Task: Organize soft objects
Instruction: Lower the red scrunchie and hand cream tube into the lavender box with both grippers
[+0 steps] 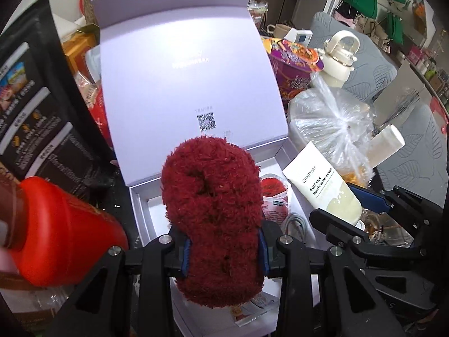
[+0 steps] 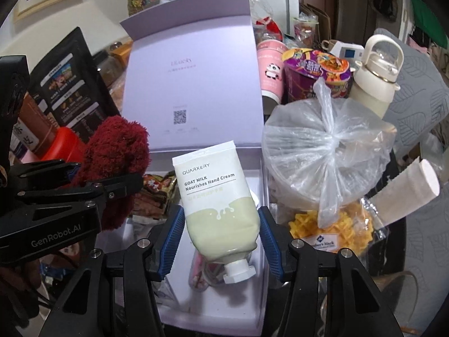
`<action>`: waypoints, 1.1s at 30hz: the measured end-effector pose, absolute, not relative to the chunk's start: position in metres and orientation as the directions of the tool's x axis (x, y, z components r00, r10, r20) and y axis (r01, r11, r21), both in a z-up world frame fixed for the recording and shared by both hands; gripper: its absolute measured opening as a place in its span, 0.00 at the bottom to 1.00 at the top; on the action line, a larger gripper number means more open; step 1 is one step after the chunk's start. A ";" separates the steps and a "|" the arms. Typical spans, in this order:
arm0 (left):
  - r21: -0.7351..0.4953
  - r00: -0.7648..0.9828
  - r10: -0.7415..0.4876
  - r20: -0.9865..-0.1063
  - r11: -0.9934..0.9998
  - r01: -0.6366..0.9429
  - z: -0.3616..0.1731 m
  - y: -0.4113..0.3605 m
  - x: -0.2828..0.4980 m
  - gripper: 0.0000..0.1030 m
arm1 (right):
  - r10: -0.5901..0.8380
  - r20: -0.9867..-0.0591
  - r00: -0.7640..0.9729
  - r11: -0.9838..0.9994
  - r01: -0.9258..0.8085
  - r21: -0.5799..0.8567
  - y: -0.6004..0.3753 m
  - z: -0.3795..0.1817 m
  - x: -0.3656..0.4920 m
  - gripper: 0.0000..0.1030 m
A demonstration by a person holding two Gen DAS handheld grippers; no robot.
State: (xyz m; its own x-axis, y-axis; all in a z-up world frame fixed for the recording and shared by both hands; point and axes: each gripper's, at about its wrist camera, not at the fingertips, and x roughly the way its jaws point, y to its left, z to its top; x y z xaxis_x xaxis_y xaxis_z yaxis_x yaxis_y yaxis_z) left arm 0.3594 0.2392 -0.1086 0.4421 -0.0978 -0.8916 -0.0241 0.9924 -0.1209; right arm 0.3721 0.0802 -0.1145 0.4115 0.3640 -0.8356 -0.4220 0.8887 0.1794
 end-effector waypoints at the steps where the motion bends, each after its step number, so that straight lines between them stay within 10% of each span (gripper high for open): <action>1: -0.120 0.437 -0.098 -0.894 0.993 -0.022 -0.113 0.239 0.362 0.34 | 0.362 -0.837 0.409 0.890 -0.419 0.181 0.081 -0.118 0.373 0.51; 33: -0.074 0.296 -0.060 -0.953 0.997 -0.037 -0.183 0.239 0.393 0.37 | 0.295 -0.902 0.314 0.900 -0.408 0.152 0.110 -0.181 0.385 0.52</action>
